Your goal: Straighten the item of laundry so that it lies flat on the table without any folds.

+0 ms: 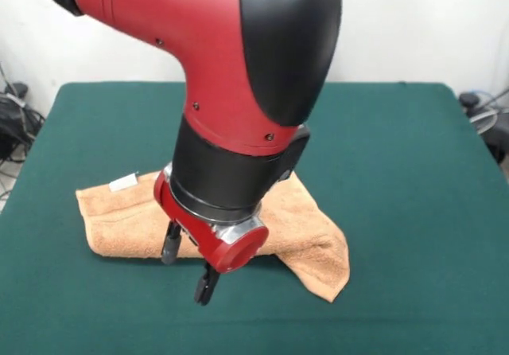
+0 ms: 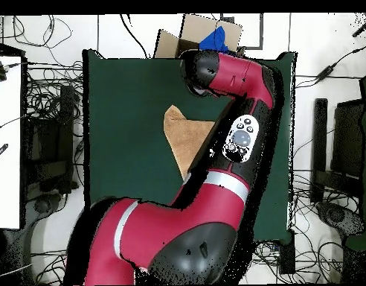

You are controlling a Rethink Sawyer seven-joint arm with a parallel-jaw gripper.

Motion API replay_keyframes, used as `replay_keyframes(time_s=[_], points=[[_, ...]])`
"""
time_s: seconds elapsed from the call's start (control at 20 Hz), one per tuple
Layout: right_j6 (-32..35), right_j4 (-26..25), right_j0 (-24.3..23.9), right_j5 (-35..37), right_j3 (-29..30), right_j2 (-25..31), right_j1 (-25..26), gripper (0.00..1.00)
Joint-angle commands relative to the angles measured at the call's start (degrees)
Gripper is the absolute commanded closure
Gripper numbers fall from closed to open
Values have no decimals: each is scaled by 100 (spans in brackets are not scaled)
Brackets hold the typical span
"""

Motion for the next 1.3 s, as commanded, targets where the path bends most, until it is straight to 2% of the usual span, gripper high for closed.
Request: replay_keyframes(time_s=[0.05, 0.3, 0.45, 0.65, 0.85, 1.05, 1.3], points=[[577, -161, -169, 499, 375, 242, 126, 0], [431, -162, -180, 630, 495, 325, 94, 0], [201, -29, -353, 1431, 337, 537, 216, 0], [-1, -58, -493, 2352, -27, 545, 387, 0], [98, -105, -499, 2702, -125, 491, 434, 0], [294, -148, -416, 2793, -95, 448, 428, 0], [502, -145, -366, 2501, 20, 468, 491, 0]])
